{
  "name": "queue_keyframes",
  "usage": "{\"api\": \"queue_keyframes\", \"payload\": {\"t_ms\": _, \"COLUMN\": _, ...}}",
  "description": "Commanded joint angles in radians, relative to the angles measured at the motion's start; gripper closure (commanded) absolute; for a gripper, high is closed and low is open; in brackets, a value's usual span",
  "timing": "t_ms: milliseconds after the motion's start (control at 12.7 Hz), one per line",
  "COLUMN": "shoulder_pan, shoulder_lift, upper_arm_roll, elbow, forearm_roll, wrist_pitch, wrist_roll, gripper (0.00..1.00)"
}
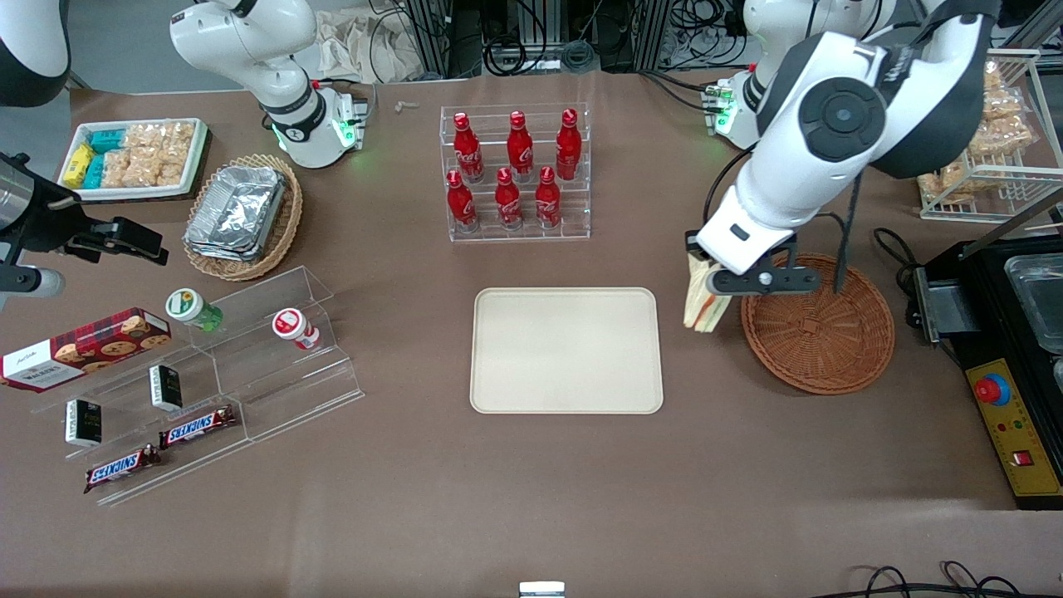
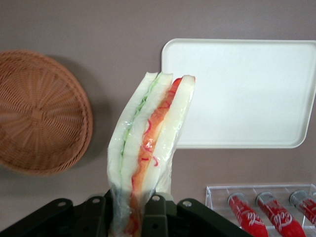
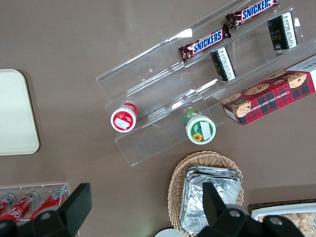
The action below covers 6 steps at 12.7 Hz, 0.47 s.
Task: Place sandwich from basket to tray
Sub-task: 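Carry the sandwich over the cream tray with the left gripper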
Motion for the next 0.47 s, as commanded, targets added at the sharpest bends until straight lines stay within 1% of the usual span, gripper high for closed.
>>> {"api": "queue_keyframes", "payload": {"t_ms": 0, "shoulder_pan": -0.06, "shoulder_lift": 0.036, "upper_arm_roll": 0.004, "elbow": -0.076, "forearm_roll": 0.09, "wrist_pitch": 0.146, "wrist_roll": 0.064, "gripper": 1.0}}
{"api": "queue_keyframes", "payload": {"t_ms": 79, "shoulder_pan": -0.061, "shoulder_lift": 0.048, "upper_arm_roll": 0.005, "elbow": -0.106, "forearm_roll": 0.091, "wrist_pitch": 0.202, "wrist_roll": 0.062, "gripper": 1.0}}
{"api": "queue_keyframes", "payload": {"t_ms": 158, "shoulder_pan": -0.064, "shoulder_lift": 0.083, "upper_arm_roll": 0.004, "elbow": -0.106, "forearm_roll": 0.095, "wrist_pitch": 0.22, "wrist_roll": 0.052, "gripper": 1.0}}
{"api": "queue_keyframes", "payload": {"t_ms": 395, "shoulder_pan": -0.091, "shoulder_lift": 0.198, "upper_arm_roll": 0.005, "elbow": -0.074, "forearm_roll": 0.102, "wrist_pitch": 0.224, "wrist_roll": -0.055, "gripper": 1.0}}
